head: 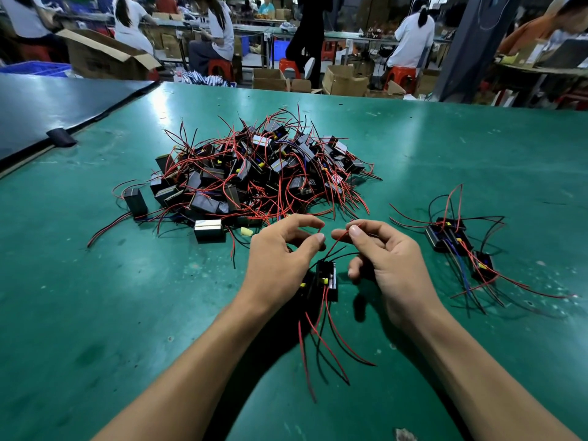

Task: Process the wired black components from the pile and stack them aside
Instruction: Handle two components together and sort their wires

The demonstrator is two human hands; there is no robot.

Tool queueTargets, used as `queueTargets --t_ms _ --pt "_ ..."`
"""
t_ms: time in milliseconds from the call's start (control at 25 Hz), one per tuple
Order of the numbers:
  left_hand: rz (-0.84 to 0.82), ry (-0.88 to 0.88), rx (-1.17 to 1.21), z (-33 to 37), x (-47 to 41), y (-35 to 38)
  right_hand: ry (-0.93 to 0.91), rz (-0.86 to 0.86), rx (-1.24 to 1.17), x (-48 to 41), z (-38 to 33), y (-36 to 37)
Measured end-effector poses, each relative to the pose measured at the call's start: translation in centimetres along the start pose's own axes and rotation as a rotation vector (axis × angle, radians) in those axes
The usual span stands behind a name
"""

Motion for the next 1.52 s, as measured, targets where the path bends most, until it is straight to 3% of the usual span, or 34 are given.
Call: queueTargets --t_ms 200,600,880,1280,1520 --pt "0.016 0.038 -0.018 0.5 0.1 0.0 -0.071 0.003 0.304 0.3 -0.9 -0.3" --pt "-0.048 0.021 -0.023 0.6 -0.1 0.8 -0.143 -0.012 0.595 0.6 -1.3 0.0" --pt "-0.043 0.063 -0.066 0.6 -0.2 0.7 -0.128 -0.02 0.616 0.7 -1.6 0.1" --pt "-0.064 0.027 0.062 0.7 -0.1 0.3 -0.113 -0.055 0.567 0.9 -2.1 0.4" --pt "-0.014 0.172 -0.12 1.7 -0.1 0.4 -0.201 -0.006 0.536 1.2 -3.1 0.6"
Point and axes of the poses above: each hand's wrist, its own x-axis away from the middle knuckle, its own y-axis out of the palm, z = x × y, the point moved 6 cm from there along -x, towards the middle knuckle, and after that the axes turned 10 degrees about -z, right-handed, at the moved point
